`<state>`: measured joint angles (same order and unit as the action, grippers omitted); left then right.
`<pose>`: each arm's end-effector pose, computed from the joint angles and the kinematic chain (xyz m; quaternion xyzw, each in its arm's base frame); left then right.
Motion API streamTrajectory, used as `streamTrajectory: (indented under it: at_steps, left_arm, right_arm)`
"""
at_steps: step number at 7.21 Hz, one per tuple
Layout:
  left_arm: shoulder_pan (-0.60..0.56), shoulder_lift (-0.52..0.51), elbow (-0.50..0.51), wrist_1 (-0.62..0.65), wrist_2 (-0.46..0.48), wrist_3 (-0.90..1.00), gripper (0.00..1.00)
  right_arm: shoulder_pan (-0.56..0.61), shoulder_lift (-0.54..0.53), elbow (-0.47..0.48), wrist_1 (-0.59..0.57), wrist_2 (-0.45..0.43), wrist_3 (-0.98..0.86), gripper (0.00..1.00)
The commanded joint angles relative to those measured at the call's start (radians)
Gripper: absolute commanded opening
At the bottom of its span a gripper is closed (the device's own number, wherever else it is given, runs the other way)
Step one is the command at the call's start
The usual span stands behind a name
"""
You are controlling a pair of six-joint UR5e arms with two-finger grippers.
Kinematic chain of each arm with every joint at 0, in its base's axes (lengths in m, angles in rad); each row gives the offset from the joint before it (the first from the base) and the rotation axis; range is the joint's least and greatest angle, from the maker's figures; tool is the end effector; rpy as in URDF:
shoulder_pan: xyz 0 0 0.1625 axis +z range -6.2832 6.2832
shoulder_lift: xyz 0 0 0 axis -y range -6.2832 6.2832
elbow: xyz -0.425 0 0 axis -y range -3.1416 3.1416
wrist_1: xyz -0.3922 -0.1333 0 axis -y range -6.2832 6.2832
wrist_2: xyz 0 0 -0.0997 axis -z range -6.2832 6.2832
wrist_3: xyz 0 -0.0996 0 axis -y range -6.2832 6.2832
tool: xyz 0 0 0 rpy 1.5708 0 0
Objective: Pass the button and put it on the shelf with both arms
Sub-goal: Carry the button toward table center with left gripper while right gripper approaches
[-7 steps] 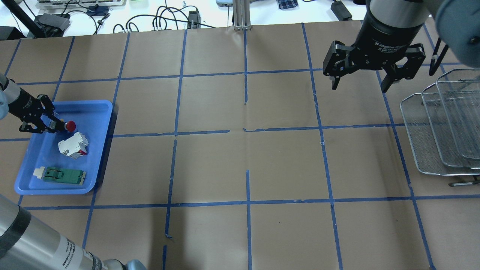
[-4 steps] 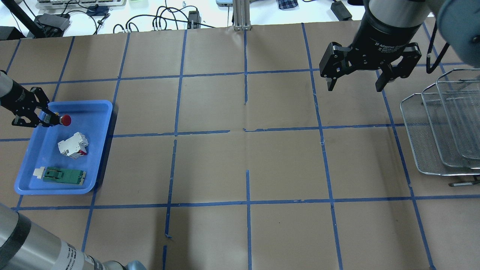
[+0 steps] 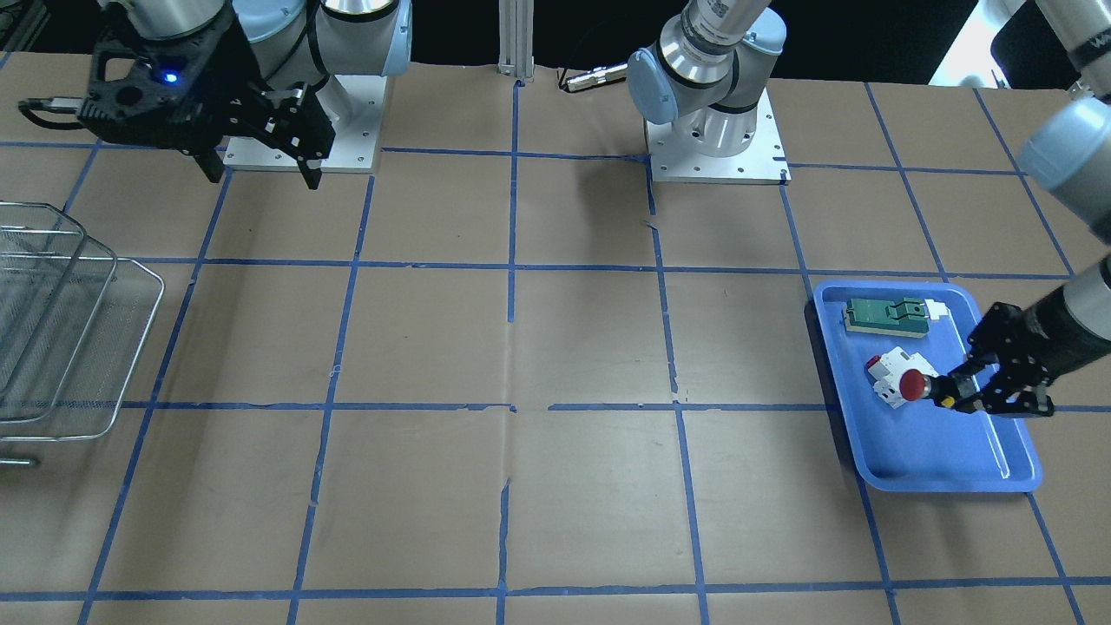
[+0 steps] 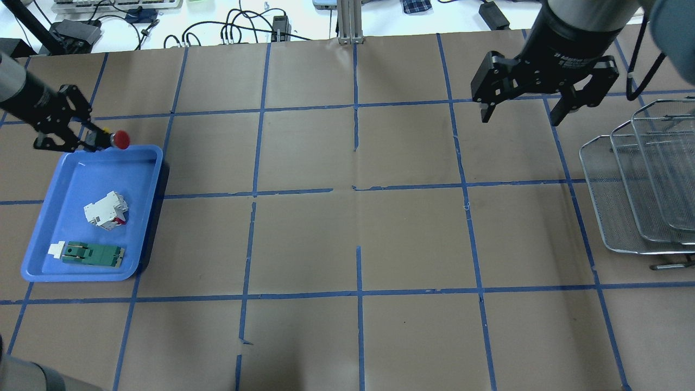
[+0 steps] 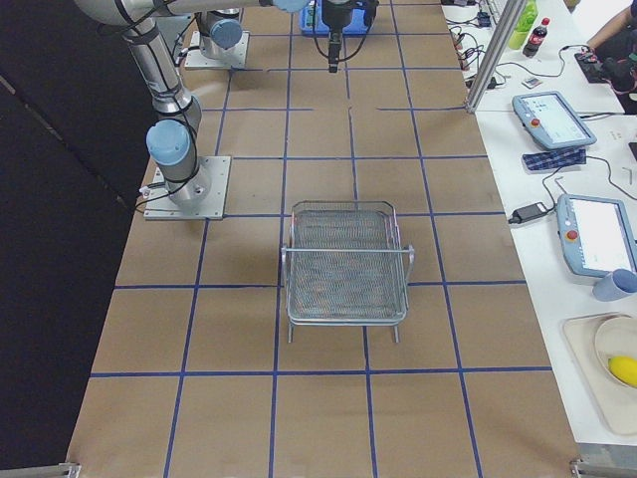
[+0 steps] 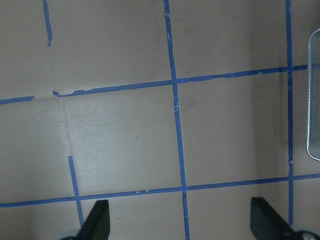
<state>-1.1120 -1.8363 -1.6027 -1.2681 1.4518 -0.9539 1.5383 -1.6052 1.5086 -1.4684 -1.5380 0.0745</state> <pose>0.1297 -0.5903 0.3593 0.6478 -0.7595 -0.0120 0.0583 0.1211 -0.4791 0.5250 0.0535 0.9984 0.0032 0.0163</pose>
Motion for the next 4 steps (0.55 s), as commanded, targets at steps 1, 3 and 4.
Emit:
streamTrajectory:
  at_steps: [1,3,4]
  left_arm:
    - [-0.171,0.106,-0.017,-0.094,-0.033,-0.246,0.00]
    - [-0.348,0.153,-0.045,-0.096,-0.085,-0.482,0.00]
    - [-0.456,0.161,-0.063,-0.083,-0.137,-0.609,0.00]
  right_arm:
    - [-0.178,0.002,0.005,0.005,0.089,-0.232,1.00]
    - [-0.341,0.091,0.005,0.130,0.337,-0.419,1.00]
    - [-0.407,0.114,0.005,0.164,0.484,-0.517,1.00]
